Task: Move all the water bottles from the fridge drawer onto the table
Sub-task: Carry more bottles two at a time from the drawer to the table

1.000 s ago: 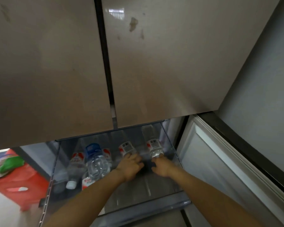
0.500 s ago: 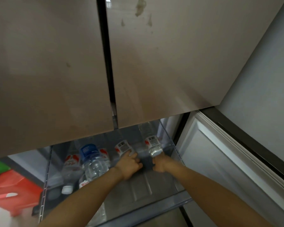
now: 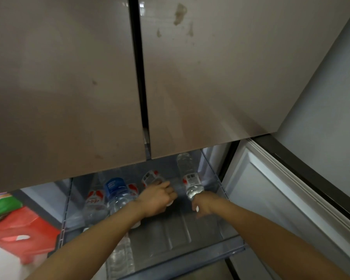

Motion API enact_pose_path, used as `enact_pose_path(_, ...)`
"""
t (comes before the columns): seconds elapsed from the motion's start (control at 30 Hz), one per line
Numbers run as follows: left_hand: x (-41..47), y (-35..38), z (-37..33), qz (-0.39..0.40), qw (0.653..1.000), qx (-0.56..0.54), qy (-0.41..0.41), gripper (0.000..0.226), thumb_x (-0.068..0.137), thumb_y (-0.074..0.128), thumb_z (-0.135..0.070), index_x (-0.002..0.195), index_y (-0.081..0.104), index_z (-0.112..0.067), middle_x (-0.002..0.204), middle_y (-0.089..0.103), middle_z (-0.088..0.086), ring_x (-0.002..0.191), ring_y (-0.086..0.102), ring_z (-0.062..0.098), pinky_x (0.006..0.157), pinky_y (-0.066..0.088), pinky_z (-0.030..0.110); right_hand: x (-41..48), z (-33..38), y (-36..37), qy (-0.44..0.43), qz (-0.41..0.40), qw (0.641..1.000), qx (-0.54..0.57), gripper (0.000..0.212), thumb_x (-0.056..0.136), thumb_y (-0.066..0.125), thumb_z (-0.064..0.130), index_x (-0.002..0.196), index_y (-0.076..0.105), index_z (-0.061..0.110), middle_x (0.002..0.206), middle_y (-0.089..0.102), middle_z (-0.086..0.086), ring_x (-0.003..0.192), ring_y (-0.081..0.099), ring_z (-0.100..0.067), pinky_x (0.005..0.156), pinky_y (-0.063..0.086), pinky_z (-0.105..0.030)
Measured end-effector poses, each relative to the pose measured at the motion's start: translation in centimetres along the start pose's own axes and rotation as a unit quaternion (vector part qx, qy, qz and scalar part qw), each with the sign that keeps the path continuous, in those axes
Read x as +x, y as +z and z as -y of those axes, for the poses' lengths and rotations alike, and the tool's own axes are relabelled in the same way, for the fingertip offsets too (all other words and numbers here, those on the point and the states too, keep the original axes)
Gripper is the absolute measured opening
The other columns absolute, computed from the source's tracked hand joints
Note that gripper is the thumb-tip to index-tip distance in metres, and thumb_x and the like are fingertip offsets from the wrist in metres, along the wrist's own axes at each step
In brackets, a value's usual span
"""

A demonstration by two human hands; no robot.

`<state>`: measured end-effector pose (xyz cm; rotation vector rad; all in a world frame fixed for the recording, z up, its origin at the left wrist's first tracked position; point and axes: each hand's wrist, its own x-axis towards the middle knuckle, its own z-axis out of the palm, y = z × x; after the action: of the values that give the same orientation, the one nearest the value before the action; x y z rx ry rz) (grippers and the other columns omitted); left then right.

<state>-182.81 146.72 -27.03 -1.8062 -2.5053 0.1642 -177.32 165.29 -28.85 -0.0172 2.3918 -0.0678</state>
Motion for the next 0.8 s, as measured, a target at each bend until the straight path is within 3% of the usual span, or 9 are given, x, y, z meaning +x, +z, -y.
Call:
enact_pose_path(0.07, -0.3, -0.9, 0.5, -0.019, 0.997, -0.054, -0.051, 0.034, 0.065, 0.072, -0.023, 0.096, 0.061, -0.015, 0.1, 0.064, 0.004, 0.097, 0.058, 0.024, 0.075, 0.05, 0.033, -1.2, -0.5, -0.3, -0.019, -0.052, 0.998, -0.038, 0.035, 0.083, 0.064, 0.031, 0.114, 0.061, 0.015, 0.119, 0.058, -0.008, 0.108, 0.055, -0.027, 0.08, 0.042, -0.03)
enact_pose_path(0.2, -0.8, -2.0, 1.1, -0.094, 0.976, -0.14, -0.136, 0.036, 0.053, 0.08, -0.019, 0.083, 0.06, -0.015, 0.082, 0.065, 0.007, 0.075, 0.063, 0.026, 0.06, 0.052, 0.032, -3.4, -1.0, -1.6, -0.034, -0.117, 0.991, -0.059, 0.032, 0.081, 0.065, 0.032, 0.112, 0.058, 0.022, 0.119, 0.057, -0.004, 0.107, 0.054, -0.025, 0.077, 0.038, -0.029)
enact_pose_path(0.33, -1.0, -4.0, -0.2, -0.182, 0.94, -0.22, -0.189, 0.031, 0.07, 0.067, -0.024, 0.096, 0.063, -0.006, 0.094, 0.064, 0.014, 0.089, 0.059, 0.029, 0.072, 0.049, 0.035, -5.4, -1.0, -3.2, -0.068, -0.152, 0.984, -0.067, 0.025, 0.082, 0.062, 0.026, 0.106, 0.057, 0.026, 0.114, 0.057, -0.003, 0.097, 0.055, -0.024, 0.073, 0.036, -0.027)
enact_pose_path(0.4, -1.2, -4.7, -0.9, -0.201, 0.926, -0.247, -0.204, 0.038, 0.07, 0.059, -0.031, 0.097, 0.064, -0.005, 0.095, 0.064, 0.015, 0.088, 0.06, 0.029, 0.073, 0.048, 0.032, -6.6, -0.8, -4.1, -0.086, -0.162, 0.98, -0.071, 0.021, 0.082, 0.06, 0.023, 0.102, 0.057, 0.026, 0.111, 0.058, -0.002, 0.087, 0.052, -0.021, 0.069, 0.034, -0.027)
enact_pose_path(0.57, -1.2, -6.6, -1.9, -0.265, 0.87, -0.32, -0.266, 0.028, 0.073, 0.071, -0.01, 0.1, 0.066, -0.003, 0.098, 0.067, 0.011, 0.092, 0.061, 0.023, 0.074, 0.038, 0.016, -9.8, -0.8, -7.3, -0.107, -0.195, 0.973, -0.059, 0.022, 0.083, 0.054, 0.025, 0.106, 0.053, 0.026, 0.095, 0.058, -0.003, 0.08, 0.048, -0.02, 0.065, 0.032, -0.027)
enact_pose_path(0.67, -1.5, -7.0, -2.4, -0.26, 0.857, -0.353, -0.27, 0.033, 0.069, 0.072, -0.015, 0.1, 0.066, -0.004, 0.097, 0.068, 0.009, 0.087, 0.06, 0.016, 0.07, 0.038, 0.007, -10.5, -1.1, -8.3, -0.108, -0.209, 0.972, -0.014, 0.02, 0.088, 0.049, 0.028, 0.106, 0.049, 0.023, 0.088, 0.057, -0.005, 0.075, 0.047, -0.021, 0.064, 0.034, -0.031)
enact_pose_path(0.8, -1.6, -6.9, -3.1, -0.247, 0.838, -0.386, -0.297, 0.031, 0.073, 0.072, -0.012, 0.103, 0.065, -0.007, 0.096, 0.065, 0.001, 0.087, 0.057, 0.01, 0.07, 0.041, 0.011, -10.6, -2.2, -8.0, -0.093, -0.217, 0.971, 0.047, 0.013, 0.088, 0.048, 0.026, 0.099, 0.052, 0.022, 0.093, 0.06, -0.004, 0.079, 0.051, -0.019, 0.068, 0.037, -0.03)
